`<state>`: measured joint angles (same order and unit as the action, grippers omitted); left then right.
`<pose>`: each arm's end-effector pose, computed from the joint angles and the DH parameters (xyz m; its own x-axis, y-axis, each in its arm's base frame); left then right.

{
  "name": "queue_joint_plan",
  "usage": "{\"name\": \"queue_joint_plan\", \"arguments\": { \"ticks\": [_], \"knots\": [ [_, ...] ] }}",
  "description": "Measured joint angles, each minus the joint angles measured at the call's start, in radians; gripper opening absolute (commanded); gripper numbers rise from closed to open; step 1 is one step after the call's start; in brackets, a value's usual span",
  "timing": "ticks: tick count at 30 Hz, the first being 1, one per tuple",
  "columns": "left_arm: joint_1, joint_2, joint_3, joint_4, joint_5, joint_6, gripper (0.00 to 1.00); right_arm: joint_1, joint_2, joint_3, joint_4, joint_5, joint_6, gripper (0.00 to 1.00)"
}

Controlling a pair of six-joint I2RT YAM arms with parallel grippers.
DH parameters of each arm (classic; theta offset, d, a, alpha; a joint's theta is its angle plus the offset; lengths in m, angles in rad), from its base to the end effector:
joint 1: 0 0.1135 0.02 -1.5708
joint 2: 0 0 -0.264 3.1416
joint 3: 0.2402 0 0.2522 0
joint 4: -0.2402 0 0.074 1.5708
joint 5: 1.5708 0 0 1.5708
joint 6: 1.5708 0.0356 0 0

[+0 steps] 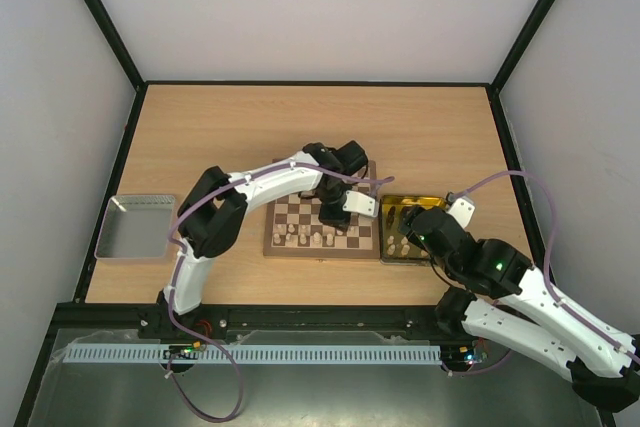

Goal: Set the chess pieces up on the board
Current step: Pick up the chess piece at the center of the board.

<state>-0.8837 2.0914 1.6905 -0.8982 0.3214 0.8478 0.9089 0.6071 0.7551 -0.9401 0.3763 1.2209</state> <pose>0.2635 -0.3389 0.1983 0.1861 0.8948 -0.4057 0.9791 -0.2036 -0.0001 0.0791 0.0802 0.2833 -0.6901 0.5358 -0.4865 0.2139 0.7932 0.5701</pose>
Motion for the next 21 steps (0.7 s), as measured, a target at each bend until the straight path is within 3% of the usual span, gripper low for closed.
{"name": "queue_joint_plan", "arguments": {
  "ticks": [9,21],
  "knots": [
    [-0.003,0.0,-0.016,-0.002,-0.016,-0.003,0.39,0.0,-0.006,-0.025,0.001,-0.001,0.003,0.83],
    [-0.004,0.003,-0.022,-0.004,-0.05,0.002,0.26,0.0,-0.008,-0.036,0.002,-0.002,0.007,0.83]
  ]
}}
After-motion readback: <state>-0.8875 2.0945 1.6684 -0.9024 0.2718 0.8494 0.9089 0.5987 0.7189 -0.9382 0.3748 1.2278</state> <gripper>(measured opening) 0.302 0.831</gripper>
